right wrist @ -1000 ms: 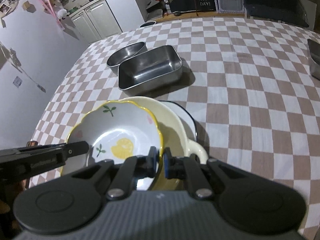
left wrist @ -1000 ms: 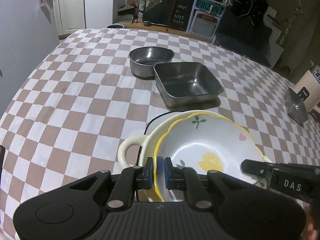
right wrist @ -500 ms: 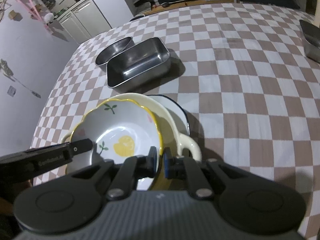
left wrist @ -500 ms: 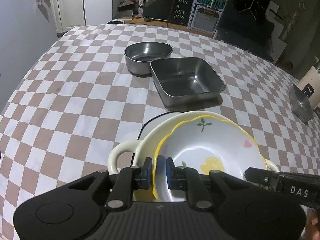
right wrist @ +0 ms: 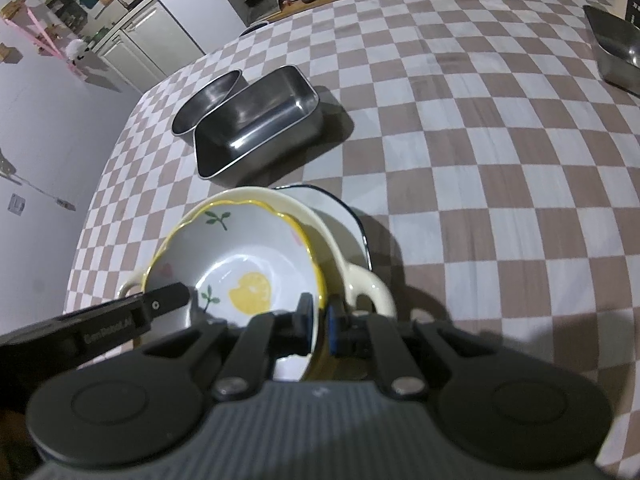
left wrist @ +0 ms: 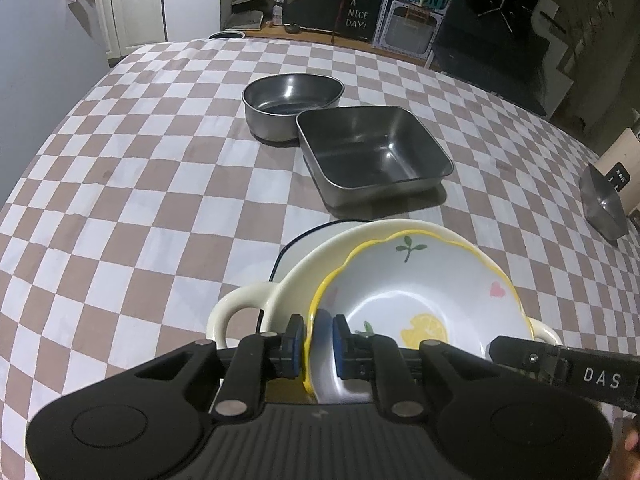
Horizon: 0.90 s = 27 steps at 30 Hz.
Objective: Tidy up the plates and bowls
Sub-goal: 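Lower the yellow-rimmed bowl into the cream bowl with the left gripper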
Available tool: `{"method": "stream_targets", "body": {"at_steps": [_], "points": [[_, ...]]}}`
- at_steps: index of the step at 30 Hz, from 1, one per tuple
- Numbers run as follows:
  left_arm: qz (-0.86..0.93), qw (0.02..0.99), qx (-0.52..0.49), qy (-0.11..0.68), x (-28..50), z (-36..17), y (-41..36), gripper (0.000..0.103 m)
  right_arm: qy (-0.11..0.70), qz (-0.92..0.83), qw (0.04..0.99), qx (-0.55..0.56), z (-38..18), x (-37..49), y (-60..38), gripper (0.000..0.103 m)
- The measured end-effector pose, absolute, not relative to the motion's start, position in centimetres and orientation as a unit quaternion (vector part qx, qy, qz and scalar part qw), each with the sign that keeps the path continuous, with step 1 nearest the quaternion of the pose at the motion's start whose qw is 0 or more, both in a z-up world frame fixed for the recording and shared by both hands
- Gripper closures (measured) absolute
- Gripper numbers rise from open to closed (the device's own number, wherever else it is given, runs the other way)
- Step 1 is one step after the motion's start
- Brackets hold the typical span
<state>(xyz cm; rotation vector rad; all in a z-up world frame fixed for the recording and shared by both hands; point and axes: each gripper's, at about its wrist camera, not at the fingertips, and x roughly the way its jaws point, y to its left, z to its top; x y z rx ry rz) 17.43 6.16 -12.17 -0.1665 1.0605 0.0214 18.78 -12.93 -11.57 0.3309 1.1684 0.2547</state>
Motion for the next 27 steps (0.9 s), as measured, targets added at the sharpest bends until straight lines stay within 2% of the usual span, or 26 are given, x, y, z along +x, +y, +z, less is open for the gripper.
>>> {"method": "stream_targets", "body": {"at_steps": [21, 27], "points": [[0.001, 0.847, -0.109, 0.521, 17.1, -12.0, 7.3, 0.087, 0.552, 0.117, 0.81, 0.16, -11.8, 18.9, -12.6, 0.089], [-0.003, 0.858, -0.118, 0.499, 16.6, -10.7, 7.8, 0.088, 0.551, 0.119, 0.808, 0.168, -11.9, 18.8, -12.8, 0.089]]}}
